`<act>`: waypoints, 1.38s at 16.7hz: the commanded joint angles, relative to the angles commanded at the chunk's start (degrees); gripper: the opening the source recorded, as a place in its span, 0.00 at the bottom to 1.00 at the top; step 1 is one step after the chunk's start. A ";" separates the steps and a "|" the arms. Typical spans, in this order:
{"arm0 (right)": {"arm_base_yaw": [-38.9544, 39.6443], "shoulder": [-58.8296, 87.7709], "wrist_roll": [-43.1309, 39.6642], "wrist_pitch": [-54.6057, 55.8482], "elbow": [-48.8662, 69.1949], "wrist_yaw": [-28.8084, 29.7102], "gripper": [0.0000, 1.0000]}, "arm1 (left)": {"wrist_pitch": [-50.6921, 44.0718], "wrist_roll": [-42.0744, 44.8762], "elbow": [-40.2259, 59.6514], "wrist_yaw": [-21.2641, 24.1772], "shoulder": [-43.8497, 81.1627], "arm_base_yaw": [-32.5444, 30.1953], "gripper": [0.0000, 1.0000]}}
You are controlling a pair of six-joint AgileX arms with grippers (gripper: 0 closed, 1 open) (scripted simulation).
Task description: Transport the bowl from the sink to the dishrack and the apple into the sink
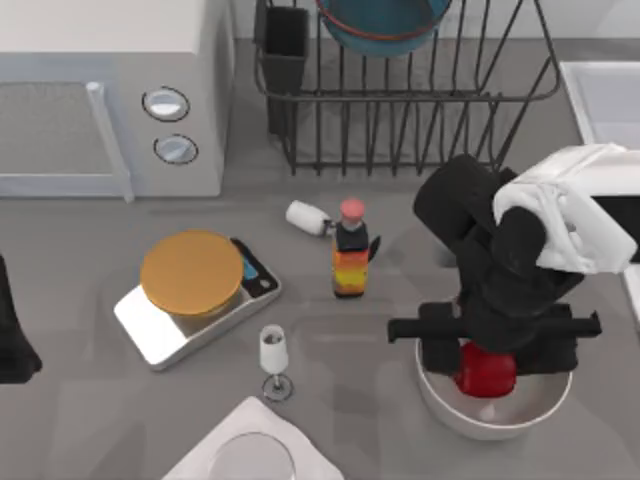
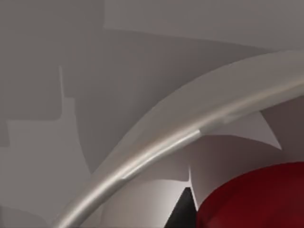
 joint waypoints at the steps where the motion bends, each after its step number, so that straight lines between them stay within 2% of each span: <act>1: 0.00 0.00 0.00 0.00 0.00 0.00 0.00 | 0.00 0.00 0.00 0.00 0.00 0.00 1.00; 6: 0.00 0.00 0.00 0.00 0.00 0.00 0.00 | 0.00 0.00 0.00 0.00 0.00 0.00 1.00; 7: 1.13 -6.53 -0.02 -3.88 0.81 0.67 0.00 | 0.00 0.00 0.00 0.00 0.00 0.00 1.00; 11: 1.25 -7.97 0.07 -8.06 4.59 0.66 0.00 | 0.00 0.00 0.00 0.00 0.00 0.00 1.00; 17: 1.13 -12.06 -0.10 -24.22 14.21 0.64 0.00 | 0.00 0.00 0.00 0.00 0.00 0.00 1.00; 23: 1.08 -13.41 -0.20 -26.13 15.98 0.60 0.00 | 0.00 0.00 0.00 0.00 0.00 0.00 1.00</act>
